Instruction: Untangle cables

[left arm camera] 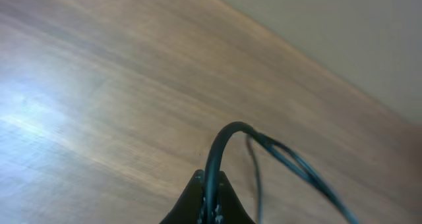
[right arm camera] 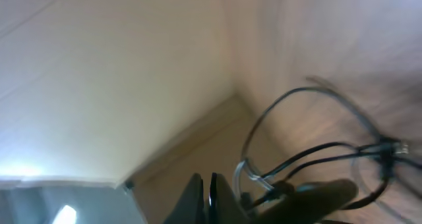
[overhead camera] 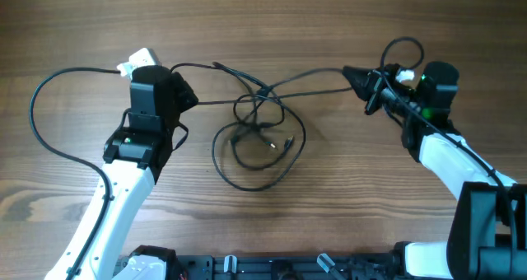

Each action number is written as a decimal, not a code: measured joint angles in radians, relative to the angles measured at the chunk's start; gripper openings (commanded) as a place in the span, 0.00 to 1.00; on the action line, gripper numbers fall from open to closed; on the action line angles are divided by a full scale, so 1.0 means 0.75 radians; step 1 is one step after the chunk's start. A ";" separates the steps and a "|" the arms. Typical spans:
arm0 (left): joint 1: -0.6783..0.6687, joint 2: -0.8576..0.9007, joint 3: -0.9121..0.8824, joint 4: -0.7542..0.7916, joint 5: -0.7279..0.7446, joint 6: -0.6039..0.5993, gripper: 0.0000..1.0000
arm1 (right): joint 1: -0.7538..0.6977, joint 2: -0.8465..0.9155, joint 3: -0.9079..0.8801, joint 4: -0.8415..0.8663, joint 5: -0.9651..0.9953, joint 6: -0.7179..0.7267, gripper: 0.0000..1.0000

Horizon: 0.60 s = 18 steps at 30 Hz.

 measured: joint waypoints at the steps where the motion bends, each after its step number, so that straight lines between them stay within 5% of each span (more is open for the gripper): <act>1: 0.000 0.000 0.000 0.028 0.023 0.001 0.04 | -0.001 0.000 0.000 -0.067 0.017 -0.035 0.21; 3: 0.001 0.000 0.000 0.089 0.069 0.001 0.04 | -0.003 0.000 -0.002 -0.165 0.056 -0.096 0.49; 8: 0.011 -0.043 0.000 0.231 0.164 0.007 0.04 | -0.015 0.000 -0.001 -0.274 0.163 -0.209 0.78; 18: 0.011 -0.222 0.000 0.360 0.299 0.055 0.04 | -0.015 0.000 -0.001 -0.332 0.175 -0.478 0.95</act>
